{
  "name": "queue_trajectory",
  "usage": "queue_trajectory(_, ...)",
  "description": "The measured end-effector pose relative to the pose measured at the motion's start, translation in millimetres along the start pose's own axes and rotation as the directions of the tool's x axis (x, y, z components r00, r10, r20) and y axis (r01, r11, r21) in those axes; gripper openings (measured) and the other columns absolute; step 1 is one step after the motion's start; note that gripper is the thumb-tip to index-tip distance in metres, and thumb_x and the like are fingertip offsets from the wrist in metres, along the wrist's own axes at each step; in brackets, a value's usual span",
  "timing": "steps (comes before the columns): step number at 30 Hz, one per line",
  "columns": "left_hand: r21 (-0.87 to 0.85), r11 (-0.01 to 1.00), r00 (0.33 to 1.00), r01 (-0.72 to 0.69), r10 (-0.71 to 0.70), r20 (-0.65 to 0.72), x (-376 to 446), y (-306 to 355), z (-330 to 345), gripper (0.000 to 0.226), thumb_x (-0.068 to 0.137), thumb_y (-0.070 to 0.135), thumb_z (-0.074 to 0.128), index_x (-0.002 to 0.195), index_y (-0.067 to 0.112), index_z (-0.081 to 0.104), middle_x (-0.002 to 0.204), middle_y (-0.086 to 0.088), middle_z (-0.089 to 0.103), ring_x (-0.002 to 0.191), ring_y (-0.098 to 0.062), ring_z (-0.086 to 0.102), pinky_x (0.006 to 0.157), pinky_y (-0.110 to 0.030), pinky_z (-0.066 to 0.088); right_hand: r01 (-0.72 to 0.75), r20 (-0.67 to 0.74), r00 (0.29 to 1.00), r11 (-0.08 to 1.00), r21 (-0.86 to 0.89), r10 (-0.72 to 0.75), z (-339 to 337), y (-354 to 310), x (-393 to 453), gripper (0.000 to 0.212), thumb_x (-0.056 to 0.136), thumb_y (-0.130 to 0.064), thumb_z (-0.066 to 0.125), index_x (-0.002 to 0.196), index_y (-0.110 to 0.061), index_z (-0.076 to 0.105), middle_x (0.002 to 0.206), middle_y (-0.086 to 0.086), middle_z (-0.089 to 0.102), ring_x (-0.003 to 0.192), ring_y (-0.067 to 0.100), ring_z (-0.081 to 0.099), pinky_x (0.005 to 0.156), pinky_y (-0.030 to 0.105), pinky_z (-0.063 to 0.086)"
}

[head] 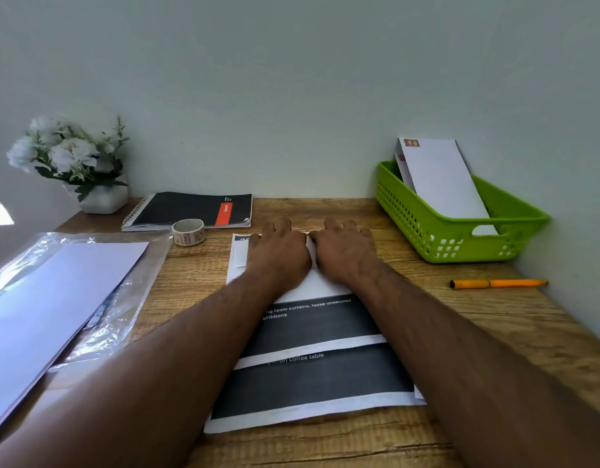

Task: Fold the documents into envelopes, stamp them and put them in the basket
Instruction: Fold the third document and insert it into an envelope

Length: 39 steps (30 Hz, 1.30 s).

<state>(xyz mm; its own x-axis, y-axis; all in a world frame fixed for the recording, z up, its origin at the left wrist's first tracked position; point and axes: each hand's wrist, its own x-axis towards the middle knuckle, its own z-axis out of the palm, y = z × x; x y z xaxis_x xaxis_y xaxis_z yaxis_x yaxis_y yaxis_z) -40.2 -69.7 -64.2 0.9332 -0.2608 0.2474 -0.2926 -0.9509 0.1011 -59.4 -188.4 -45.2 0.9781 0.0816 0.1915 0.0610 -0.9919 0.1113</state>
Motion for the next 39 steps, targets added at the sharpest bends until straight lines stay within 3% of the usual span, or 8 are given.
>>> queue_trajectory(7, 0.006, 1.000, 1.000, -0.008, 0.008, 0.016, -1, 1, -2, 0.038, 0.088, 0.019, 0.038, 0.119, 0.019, 0.061, 0.131, -0.009, 0.041, 0.124, -0.035, 0.035, 0.101, -0.049, 0.031, -0.184, 0.026, 0.982, 0.980, -0.071, 0.186, -5, 30, -7, 0.037, 0.091, -0.016, 0.040, 0.123, -0.014, 0.059, 0.138, 0.009, 0.042, 0.123, 0.032, 0.044, 0.100, 0.040, 0.038)
queue_trajectory(11, -0.001, 1.000, 1.000, -0.006, 0.006, 0.009, -1, 1, -3, 0.035, 0.090, 0.018, 0.038, 0.116, 0.020, 0.060, 0.134, -0.009, 0.039, 0.125, -0.035, 0.033, 0.101, -0.048, 0.030, 0.036, -0.102, 0.994, 0.997, 0.061, -0.030, 1, 17, 1, 0.034, 0.087, -0.012, 0.040, 0.117, -0.009, 0.056, 0.126, 0.013, 0.049, 0.114, 0.034, 0.050, 0.093, 0.042, 0.041)
queue_trajectory(14, 0.012, 1.000, 1.000, 0.001, -0.001, 0.019, -1, 2, -4, 0.037, 0.090, 0.019, 0.038, 0.121, 0.019, 0.060, 0.135, -0.009, 0.040, 0.127, -0.034, 0.033, 0.101, -0.048, 0.030, 0.114, 0.064, 0.988, 0.951, 0.287, -0.138, 11, 11, 7, 0.034, 0.094, -0.017, 0.036, 0.123, -0.009, 0.053, 0.132, 0.013, 0.051, 0.120, 0.034, 0.050, 0.098, 0.044, 0.041)
queue_trajectory(19, 0.111, 0.994, 0.998, 0.019, -0.026, 0.062, -4, -1, -11, 0.041, 0.093, 0.027, 0.038, 0.130, 0.022, 0.055, 0.142, -0.009, 0.035, 0.136, -0.033, 0.026, 0.106, -0.054, 0.024, 0.075, 0.110, 0.988, 0.962, 0.264, -0.108, 16, 11, 7, 0.047, 0.102, -0.033, 0.028, 0.142, -0.012, 0.040, 0.150, 0.011, 0.037, 0.135, 0.031, 0.037, 0.110, 0.043, 0.030)
queue_trajectory(23, 0.258, 0.965, 0.999, 0.041, -0.042, -0.004, -11, -15, -20, 0.040, 0.091, 0.024, 0.037, 0.124, 0.017, 0.058, 0.138, -0.012, 0.042, 0.129, -0.029, 0.038, 0.109, -0.060, 0.011, 0.057, 0.122, 0.988, 0.963, 0.263, -0.092, 16, 10, 9, 0.049, 0.102, -0.034, 0.026, 0.145, -0.013, 0.036, 0.153, 0.008, 0.033, 0.137, 0.028, 0.035, 0.112, 0.042, 0.030)
queue_trajectory(32, 0.343, 0.936, 0.996, 0.076, -0.059, -0.059, -27, -39, -28, 0.035, 0.089, 0.020, 0.041, 0.117, 0.015, 0.062, 0.120, -0.010, 0.055, 0.116, -0.026, 0.049, 0.107, -0.045, 0.023, 0.009, 0.058, 0.998, 0.953, 0.303, -0.028, 11, 15, 10, 0.041, 0.096, -0.039, 0.040, 0.128, -0.020, 0.057, 0.134, 0.005, 0.057, 0.122, 0.027, 0.051, 0.101, 0.040, 0.042)
queue_trajectory(36, 0.182, 0.983, 0.997, 0.026, -0.012, -0.074, -21, -38, -26, 0.031, 0.088, 0.017, 0.039, 0.112, 0.019, 0.058, 0.120, -0.005, 0.054, 0.117, -0.024, 0.049, 0.104, -0.048, 0.021, 0.041, 0.002, 0.999, 0.933, 0.356, -0.045, 10, 26, 15, 0.042, 0.090, -0.051, 0.052, 0.125, -0.029, 0.060, 0.136, -0.005, 0.056, 0.126, 0.021, 0.048, 0.105, 0.043, 0.037)
queue_trajectory(39, 0.008, 0.999, 0.999, 0.043, -0.043, -0.016, -12, -44, -21, 0.037, 0.095, 0.041, 0.041, 0.127, 0.023, 0.050, 0.131, -0.004, 0.049, 0.125, -0.025, 0.043, 0.104, -0.052, 0.020, 0.048, -0.004, 0.999, 0.924, 0.380, -0.051, 12, 32, 20, 0.044, 0.085, -0.058, 0.056, 0.122, -0.035, 0.061, 0.132, -0.006, 0.056, 0.124, 0.019, 0.048, 0.103, 0.045, 0.036)
